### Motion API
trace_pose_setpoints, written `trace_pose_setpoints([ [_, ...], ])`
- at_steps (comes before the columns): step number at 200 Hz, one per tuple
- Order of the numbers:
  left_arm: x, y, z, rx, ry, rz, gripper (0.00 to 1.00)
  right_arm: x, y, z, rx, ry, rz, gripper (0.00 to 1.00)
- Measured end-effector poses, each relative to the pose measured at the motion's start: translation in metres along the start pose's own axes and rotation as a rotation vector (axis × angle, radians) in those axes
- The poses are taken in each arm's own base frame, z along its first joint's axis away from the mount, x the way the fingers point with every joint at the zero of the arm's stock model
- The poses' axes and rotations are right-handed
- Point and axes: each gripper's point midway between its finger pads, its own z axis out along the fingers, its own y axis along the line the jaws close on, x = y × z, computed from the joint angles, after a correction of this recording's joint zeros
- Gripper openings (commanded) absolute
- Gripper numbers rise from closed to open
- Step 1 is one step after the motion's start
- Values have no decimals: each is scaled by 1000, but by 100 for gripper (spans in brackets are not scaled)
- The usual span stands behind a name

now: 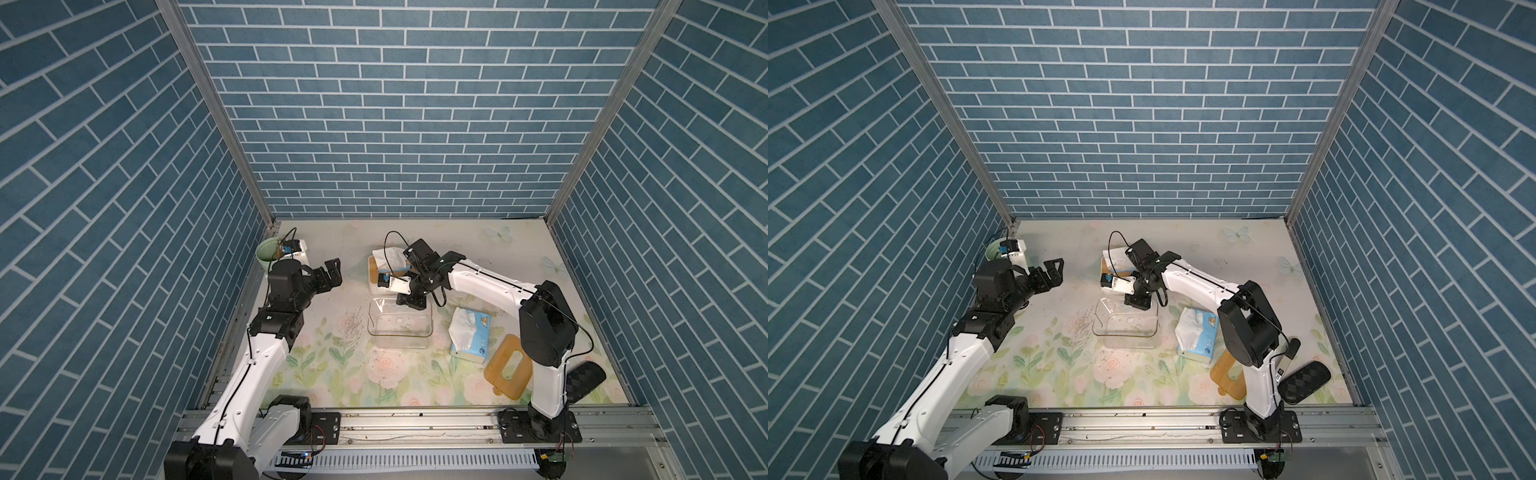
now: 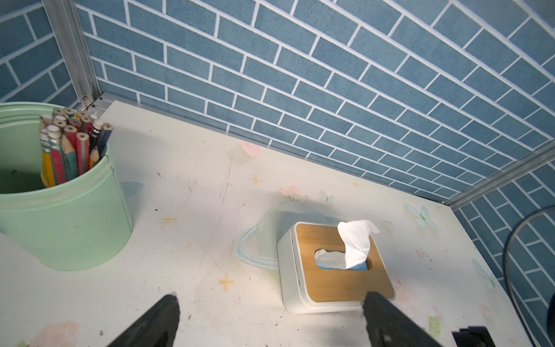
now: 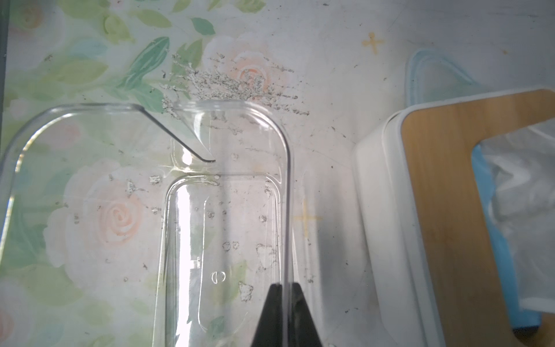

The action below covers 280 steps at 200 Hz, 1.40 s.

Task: Put the tissue paper into the tissue box
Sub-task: Place the tissue box at the center of the board.

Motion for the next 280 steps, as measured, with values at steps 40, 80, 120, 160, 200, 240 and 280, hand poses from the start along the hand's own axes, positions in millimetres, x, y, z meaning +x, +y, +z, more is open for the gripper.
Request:
trace_pose_setpoints([
  [40, 7, -4, 4, 34, 26, -2, 100, 11, -18, 10, 41, 78, 2, 30],
  [80, 31, -2, 7, 61, 72, -21, 100, 18, -22, 8, 57, 100, 17, 46],
  [120, 69, -10, 11, 126, 159, -79, 100, 14, -16, -26, 94, -35, 92, 57],
  [160, 113, -55, 16, 233, 272, -41, 100, 24, -21, -93, 266, -209, 313, 67],
  [200, 146, -81, 17, 283, 339, 3, 100, 91, -21, -132, 503, -200, 656, 70],
  [240, 154, -80, 18, 256, 339, 22, 100, 174, -8, -153, 692, -99, 985, 71],
  [280, 148, -74, 20, 222, 309, 40, 100, 220, 19, -163, 737, -120, 1194, 69],
])
